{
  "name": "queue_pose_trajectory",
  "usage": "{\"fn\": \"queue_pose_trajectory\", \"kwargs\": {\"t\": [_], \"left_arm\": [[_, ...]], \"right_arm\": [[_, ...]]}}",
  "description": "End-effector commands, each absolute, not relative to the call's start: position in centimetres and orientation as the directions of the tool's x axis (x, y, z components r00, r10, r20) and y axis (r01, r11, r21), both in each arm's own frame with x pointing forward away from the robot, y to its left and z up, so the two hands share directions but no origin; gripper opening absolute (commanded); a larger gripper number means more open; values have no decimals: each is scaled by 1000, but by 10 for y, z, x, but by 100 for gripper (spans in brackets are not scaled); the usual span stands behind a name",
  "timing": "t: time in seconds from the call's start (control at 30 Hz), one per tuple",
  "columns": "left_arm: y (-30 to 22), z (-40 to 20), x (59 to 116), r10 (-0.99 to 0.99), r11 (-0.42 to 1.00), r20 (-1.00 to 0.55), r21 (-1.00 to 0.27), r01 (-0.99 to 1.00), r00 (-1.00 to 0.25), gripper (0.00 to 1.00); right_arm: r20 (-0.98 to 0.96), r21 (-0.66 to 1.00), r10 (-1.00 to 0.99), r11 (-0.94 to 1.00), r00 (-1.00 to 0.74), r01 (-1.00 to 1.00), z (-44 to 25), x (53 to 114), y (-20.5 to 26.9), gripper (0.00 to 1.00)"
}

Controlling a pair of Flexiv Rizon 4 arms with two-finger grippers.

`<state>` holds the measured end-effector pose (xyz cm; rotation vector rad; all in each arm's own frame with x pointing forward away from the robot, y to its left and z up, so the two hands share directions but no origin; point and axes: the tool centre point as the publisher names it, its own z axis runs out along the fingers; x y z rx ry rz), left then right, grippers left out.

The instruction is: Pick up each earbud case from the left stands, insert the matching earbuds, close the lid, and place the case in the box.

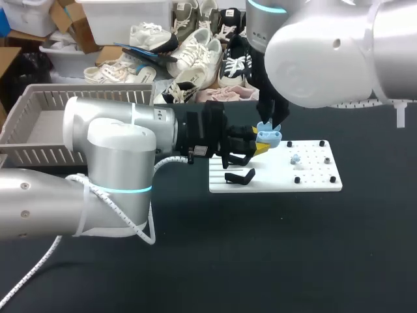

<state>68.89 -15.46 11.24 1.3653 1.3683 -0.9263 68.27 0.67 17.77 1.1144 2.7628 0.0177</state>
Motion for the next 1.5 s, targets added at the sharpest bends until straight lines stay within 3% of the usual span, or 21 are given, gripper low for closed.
{"fn": "queue_pose_trajectory", "kwargs": {"t": [0.03,1.5], "left_arm": [[-154,112,688,262,89,-961,111,990,84,0],[-154,112,688,262,89,-961,111,990,84,0]], "right_arm": [[-146,100,692,722,-707,685,173,674,4,0],[-124,98,696,718,-707,689,166,678,2,0]]}}
